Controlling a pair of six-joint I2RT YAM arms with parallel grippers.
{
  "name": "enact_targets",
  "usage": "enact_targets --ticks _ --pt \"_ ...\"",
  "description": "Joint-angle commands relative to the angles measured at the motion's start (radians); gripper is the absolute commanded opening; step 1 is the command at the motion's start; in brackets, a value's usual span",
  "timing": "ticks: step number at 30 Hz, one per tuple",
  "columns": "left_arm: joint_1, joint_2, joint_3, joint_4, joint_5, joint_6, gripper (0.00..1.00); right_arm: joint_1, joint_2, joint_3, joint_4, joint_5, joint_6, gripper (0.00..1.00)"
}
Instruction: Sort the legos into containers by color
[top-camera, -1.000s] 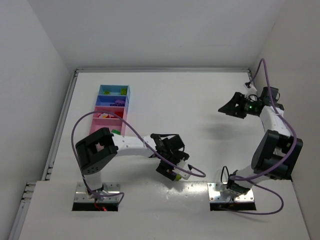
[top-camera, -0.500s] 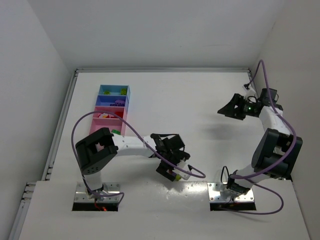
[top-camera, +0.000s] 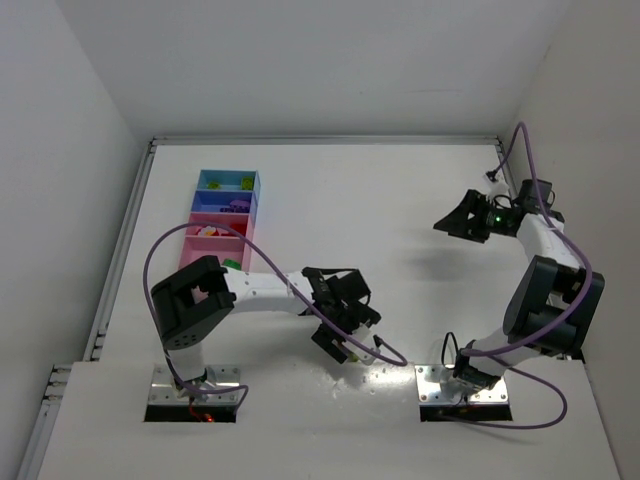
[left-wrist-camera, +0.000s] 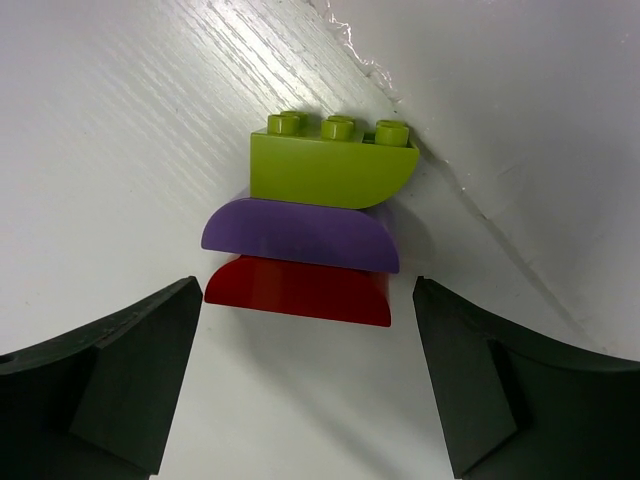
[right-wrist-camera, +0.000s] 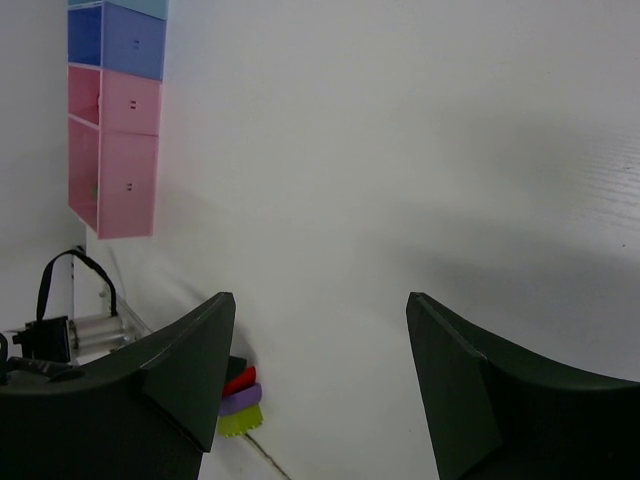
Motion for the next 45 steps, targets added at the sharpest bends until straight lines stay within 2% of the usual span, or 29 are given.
enact_targets --ticks 1,9,11,17,18,19,21,22,25,27,28,31,32,34,36,39,42,45 --pt "-0.009 -0.016 0.038 -0.018 0.037 0.049 0.93 -0.003 0.001 -0.003 0.024 -0.030 -0.016 0.70" --pt "-0.027 -0.016 0.047 -0.027 0.046 0.059 0.93 -0.003 0.011 -0.013 0.024 -0.030 -0.016 0.70" --pt "-0.027 -0.016 0.047 -0.027 0.046 0.059 0.91 -0.003 0.011 -0.013 0.024 -0.030 -0.016 0.70" --pt "-0.037 -0.007 0.047 -0.036 0.046 0.059 0.73 -0.003 0.020 -0.013 0.024 -0.030 -0.016 0.70" --pt "-0.037 -0.007 0.047 -0.036 0.046 0.059 0.69 -0.012 0.020 -0.022 0.033 -0.030 -0.016 0.70" --pt "-0.037 -0.007 0.047 -0.036 0.046 0.059 0.60 -0.012 0.020 -0.022 0.033 -0.039 -0.016 0.70" --pt "-0.037 -0.007 0.047 -0.036 0.036 0.048 0.51 -0.012 0.020 -0.022 0.033 -0.039 -0.016 0.70" --pt "-0.037 -0.007 0.047 -0.036 0.027 0.014 0.42 -0.012 0.020 -0.022 0.033 -0.039 -0.016 0.70" --pt "-0.024 -0.007 0.058 -0.009 -0.006 -0.120 0.32 0.009 0.020 -0.022 0.033 -0.051 -0.016 0.70" --pt "0.000 -0.018 0.046 0.027 0.012 -0.199 0.31 0.020 0.020 -0.063 0.076 -0.091 0.027 0.70" --pt "0.023 -0.042 0.023 0.078 0.013 -0.308 0.30 0.029 0.020 -0.103 0.132 -0.105 0.074 0.70" --pt "0.063 -0.100 -0.046 0.178 -0.087 -0.464 0.30 0.070 0.020 -0.147 0.228 -0.175 0.150 0.70" --pt "0.072 -0.141 -0.058 0.238 -0.171 -0.553 0.30 0.083 0.020 -0.148 0.237 -0.189 0.159 0.70" --pt "0.109 -0.172 -0.068 0.274 -0.239 -0.657 0.28 0.138 0.058 -0.119 0.237 -0.214 0.170 0.70" --pt "0.134 -0.205 -0.068 0.274 -0.317 -0.713 0.27 0.179 0.107 -0.065 0.237 -0.228 0.180 0.70" --pt "0.167 -0.232 -0.056 0.283 -0.412 -0.779 0.26 0.247 0.162 -0.014 0.315 -0.298 0.316 0.70" --pt "0.195 -0.258 -0.046 0.283 -0.435 -0.793 0.26 0.323 0.237 0.056 0.352 -0.353 0.348 0.70" --pt "0.227 -0.286 -0.046 0.283 -0.444 -0.803 0.26 0.403 0.325 0.128 0.302 -0.422 0.337 0.70"
